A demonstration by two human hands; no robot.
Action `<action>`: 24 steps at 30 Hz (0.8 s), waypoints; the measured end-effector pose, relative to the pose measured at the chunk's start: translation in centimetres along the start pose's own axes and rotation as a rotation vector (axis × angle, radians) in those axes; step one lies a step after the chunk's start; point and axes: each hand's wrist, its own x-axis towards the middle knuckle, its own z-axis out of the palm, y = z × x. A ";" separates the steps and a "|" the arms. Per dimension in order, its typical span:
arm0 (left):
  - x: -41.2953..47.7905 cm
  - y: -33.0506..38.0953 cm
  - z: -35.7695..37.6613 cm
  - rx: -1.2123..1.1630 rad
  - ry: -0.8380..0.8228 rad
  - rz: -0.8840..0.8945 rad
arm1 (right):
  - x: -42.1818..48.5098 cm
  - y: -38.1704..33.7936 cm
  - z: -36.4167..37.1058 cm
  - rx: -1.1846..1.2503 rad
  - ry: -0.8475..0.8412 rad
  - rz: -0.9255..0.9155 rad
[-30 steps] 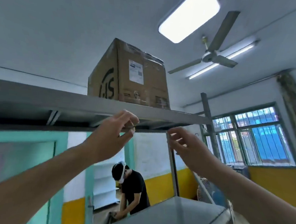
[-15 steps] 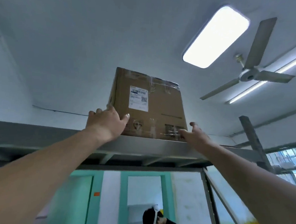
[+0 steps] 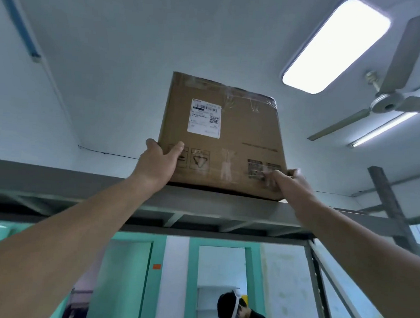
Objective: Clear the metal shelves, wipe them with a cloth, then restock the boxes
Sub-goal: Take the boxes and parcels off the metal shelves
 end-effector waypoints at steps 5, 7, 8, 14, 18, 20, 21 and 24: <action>-2.7 0.6 -6.2 -0.133 0.044 0.104 | -5.9 -5.4 1.7 0.073 0.083 -0.009; -4.1 0.5 -8.8 -0.215 0.037 0.154 | -8.8 -7.6 1.9 0.085 0.113 0.000; -5.0 0.4 -9.9 -0.258 0.044 0.184 | -10.6 -8.6 1.7 0.099 0.118 0.003; -10.7 -1.5 -16.8 -0.479 -0.067 0.252 | -22.1 -14.2 2.4 0.072 0.242 -0.011; -10.5 -2.2 -22.1 -0.580 -0.146 0.089 | -28.0 -19.9 3.5 -0.046 0.186 -0.005; -10.9 -2.0 -24.4 -0.687 -0.225 0.004 | -31.2 -23.0 3.3 -0.142 0.153 0.007; -11.7 -1.6 -25.1 -0.758 -0.249 -0.012 | -32.7 -24.5 3.2 -0.192 0.149 0.010; -16.1 -0.2 -26.6 -1.027 -0.237 -0.068 | -37.8 -29.2 1.9 -0.315 0.141 -0.032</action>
